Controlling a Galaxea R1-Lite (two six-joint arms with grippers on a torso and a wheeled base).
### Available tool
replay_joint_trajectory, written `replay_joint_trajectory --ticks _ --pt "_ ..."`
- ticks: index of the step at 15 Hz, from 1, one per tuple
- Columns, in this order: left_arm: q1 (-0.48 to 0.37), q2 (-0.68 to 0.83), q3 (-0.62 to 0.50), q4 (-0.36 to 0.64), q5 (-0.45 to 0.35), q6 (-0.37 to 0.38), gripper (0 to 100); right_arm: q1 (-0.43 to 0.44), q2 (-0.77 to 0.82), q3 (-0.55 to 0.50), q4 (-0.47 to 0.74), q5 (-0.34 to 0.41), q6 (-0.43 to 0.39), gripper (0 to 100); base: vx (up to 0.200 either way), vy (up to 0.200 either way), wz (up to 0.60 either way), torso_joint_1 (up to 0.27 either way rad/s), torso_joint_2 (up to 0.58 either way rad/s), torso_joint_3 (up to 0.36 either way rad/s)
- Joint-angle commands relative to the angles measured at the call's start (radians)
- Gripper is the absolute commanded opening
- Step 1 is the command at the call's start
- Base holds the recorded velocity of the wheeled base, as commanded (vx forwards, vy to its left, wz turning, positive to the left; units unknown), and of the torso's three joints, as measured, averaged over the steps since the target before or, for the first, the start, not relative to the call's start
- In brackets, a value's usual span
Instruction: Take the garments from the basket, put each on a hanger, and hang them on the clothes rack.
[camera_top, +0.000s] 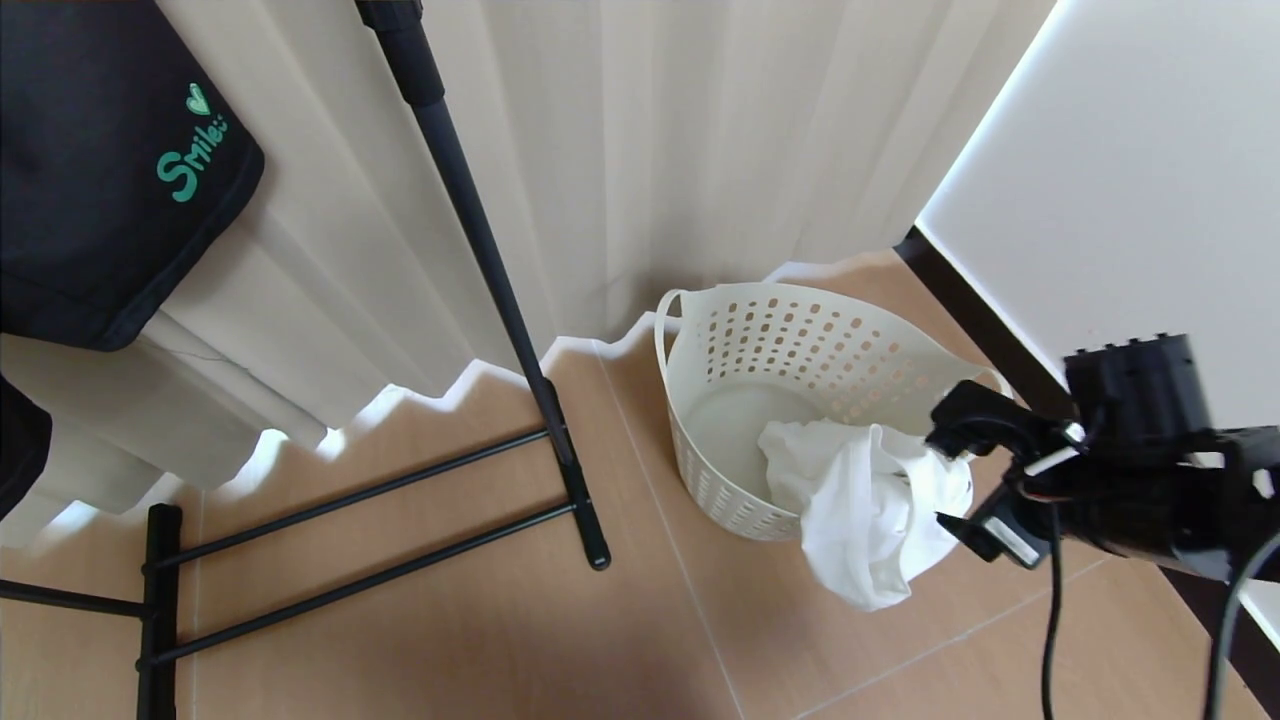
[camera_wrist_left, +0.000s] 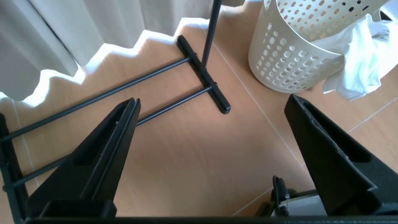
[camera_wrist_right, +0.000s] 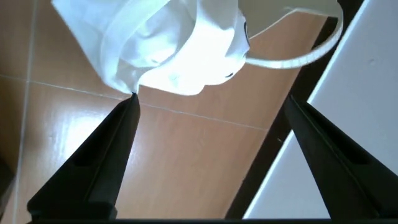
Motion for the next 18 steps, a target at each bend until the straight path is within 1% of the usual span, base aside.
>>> replay_joint_trajectory --ticks 1,2,4,10,12,13,16,18 --pt "-0.001 0.001 0.000 0.000 0.000 0.000 100 0.035 0.321 -0.187 -0.031 -0.118 -0.017 100 0.000 0.000 0.00 0.000 0.00 0.000" --pt "-0.001 0.001 0.000 0.000 0.000 0.000 100 0.030 0.361 -0.193 -0.086 -0.144 -0.017 100 0.000 0.000 0.00 0.000 0.00 0.000" --pt "-0.001 0.001 0.000 0.000 0.000 0.000 100 0.012 0.412 -0.193 -0.164 -0.153 -0.020 100 0.000 0.000 0.00 0.000 0.00 0.000" --pt "-0.001 0.001 0.000 0.000 0.000 0.000 100 -0.057 0.519 -0.297 -0.209 -0.156 -0.020 100 0.000 0.000 0.00 0.000 0.00 0.000" --pt "0.001 0.001 0.000 0.000 0.000 0.000 100 -0.065 0.527 -0.305 -0.224 -0.156 -0.019 100 0.000 0.000 0.00 0.000 0.00 0.000" --pt "-0.001 0.001 0.000 0.000 0.000 0.000 100 -0.076 0.530 -0.307 -0.282 -0.153 -0.019 100 0.000 0.000 0.00 0.000 0.00 0.000" --pt "-0.001 0.001 0.000 0.000 0.000 0.000 100 -0.080 0.527 -0.304 -0.339 -0.124 -0.019 100 0.000 0.000 0.00 0.000 0.00 0.000" --pt "-0.001 0.001 0.000 0.000 0.000 0.000 100 -0.089 0.521 -0.308 -0.348 -0.035 -0.023 100 0.000 0.000 0.00 0.000 0.00 0.000"
